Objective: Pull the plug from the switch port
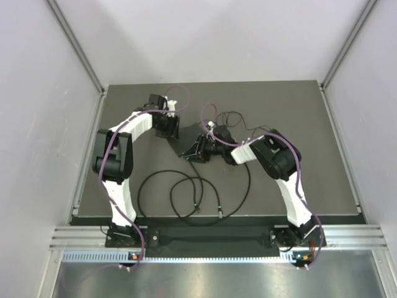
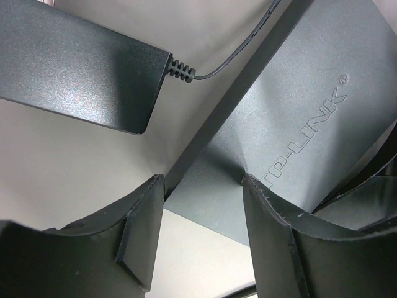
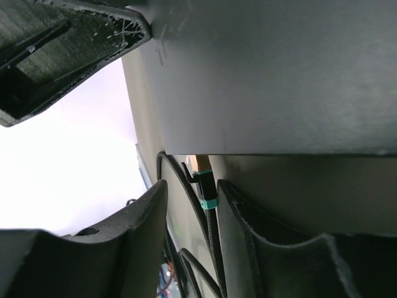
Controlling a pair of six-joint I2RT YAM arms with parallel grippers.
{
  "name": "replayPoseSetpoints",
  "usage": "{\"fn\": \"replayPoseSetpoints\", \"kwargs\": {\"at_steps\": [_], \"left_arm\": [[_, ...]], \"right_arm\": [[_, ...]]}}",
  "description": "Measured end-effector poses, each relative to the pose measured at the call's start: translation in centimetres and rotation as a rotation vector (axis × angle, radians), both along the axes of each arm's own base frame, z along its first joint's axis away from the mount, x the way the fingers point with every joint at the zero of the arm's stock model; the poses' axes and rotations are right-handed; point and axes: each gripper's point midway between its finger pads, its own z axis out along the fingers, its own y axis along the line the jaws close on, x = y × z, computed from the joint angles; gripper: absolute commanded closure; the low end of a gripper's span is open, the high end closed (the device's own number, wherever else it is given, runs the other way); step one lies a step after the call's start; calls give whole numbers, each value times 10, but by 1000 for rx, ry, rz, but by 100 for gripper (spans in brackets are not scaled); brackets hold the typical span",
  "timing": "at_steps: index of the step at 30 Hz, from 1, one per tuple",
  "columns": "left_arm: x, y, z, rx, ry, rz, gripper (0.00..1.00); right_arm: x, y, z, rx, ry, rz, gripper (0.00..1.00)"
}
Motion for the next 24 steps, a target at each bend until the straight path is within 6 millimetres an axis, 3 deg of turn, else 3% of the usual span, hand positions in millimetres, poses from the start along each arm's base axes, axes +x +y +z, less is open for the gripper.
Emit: {"fn": "replayPoseSetpoints", "kwargs": {"at_steps": [4,13,21,24], "left_arm": [[0,0,0,6,-1,1,43],[0,-1,0,8,-2,-1,43],[0,-1,0,5,-3,-2,45],[0,-1,0,5,-5,-3,45]], "right_arm": [[0,-1,-4,7,31,-25,69],[1,-2,-4,54,71,-71,65],[2,-2,-4,64,86,-82,70],[2,-2,-6,63,78,-80,66]]}}
